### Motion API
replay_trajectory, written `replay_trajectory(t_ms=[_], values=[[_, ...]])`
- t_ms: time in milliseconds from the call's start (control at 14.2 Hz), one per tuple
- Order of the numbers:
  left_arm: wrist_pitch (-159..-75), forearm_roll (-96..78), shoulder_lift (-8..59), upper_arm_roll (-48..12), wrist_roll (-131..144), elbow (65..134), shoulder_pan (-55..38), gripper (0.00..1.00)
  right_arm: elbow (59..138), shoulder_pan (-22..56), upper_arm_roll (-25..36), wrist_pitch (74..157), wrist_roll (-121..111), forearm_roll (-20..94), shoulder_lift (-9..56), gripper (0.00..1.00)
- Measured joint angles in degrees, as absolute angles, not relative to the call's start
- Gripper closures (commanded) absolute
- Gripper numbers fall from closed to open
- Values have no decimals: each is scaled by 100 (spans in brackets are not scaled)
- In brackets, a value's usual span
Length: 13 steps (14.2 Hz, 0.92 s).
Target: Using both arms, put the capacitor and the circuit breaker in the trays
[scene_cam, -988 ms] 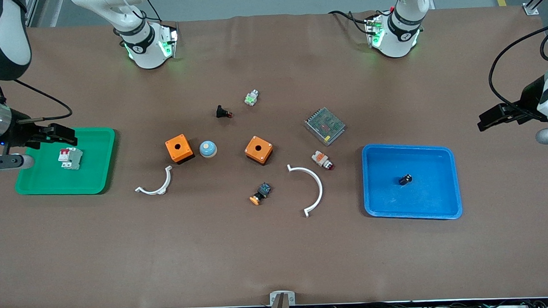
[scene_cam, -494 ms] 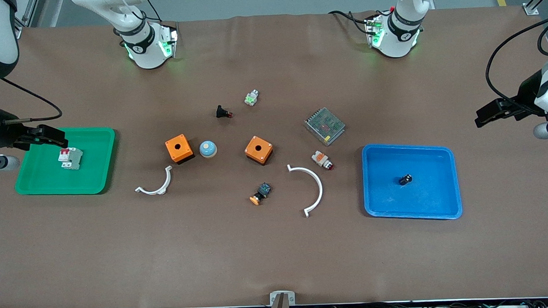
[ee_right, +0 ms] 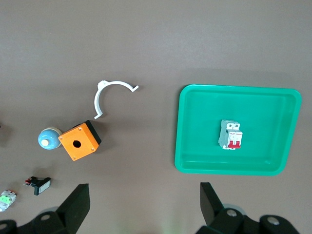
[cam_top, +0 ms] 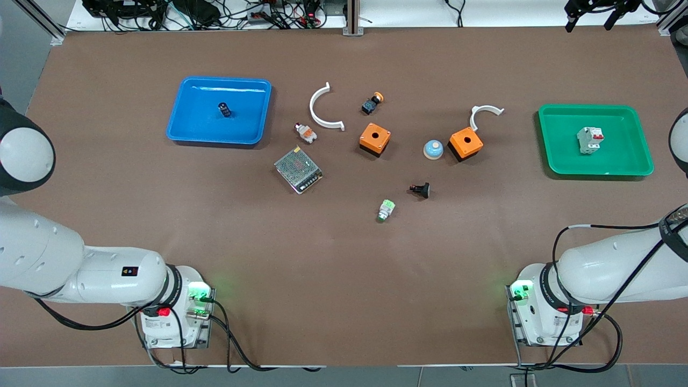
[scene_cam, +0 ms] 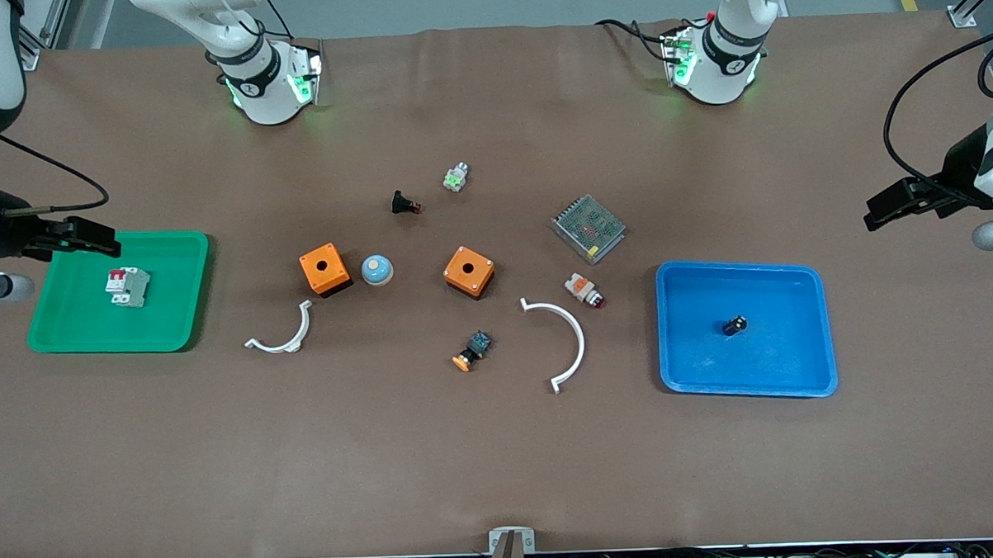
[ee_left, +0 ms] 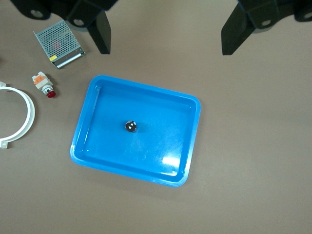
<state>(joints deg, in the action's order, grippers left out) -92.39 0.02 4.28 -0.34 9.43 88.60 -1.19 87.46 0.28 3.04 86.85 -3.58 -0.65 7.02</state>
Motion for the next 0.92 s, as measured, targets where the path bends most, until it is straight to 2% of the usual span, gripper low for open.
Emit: replay_trajectory(t_ms=[494,918], values=[[-9398,-290,420,-36,943,8856,-139,0,9100,0,304,8582,-358,-65,-155,0],[-9418,-373,420,-9,899,8856,-135,0,9363,0,303,8791,-360,-65,-280,0]])
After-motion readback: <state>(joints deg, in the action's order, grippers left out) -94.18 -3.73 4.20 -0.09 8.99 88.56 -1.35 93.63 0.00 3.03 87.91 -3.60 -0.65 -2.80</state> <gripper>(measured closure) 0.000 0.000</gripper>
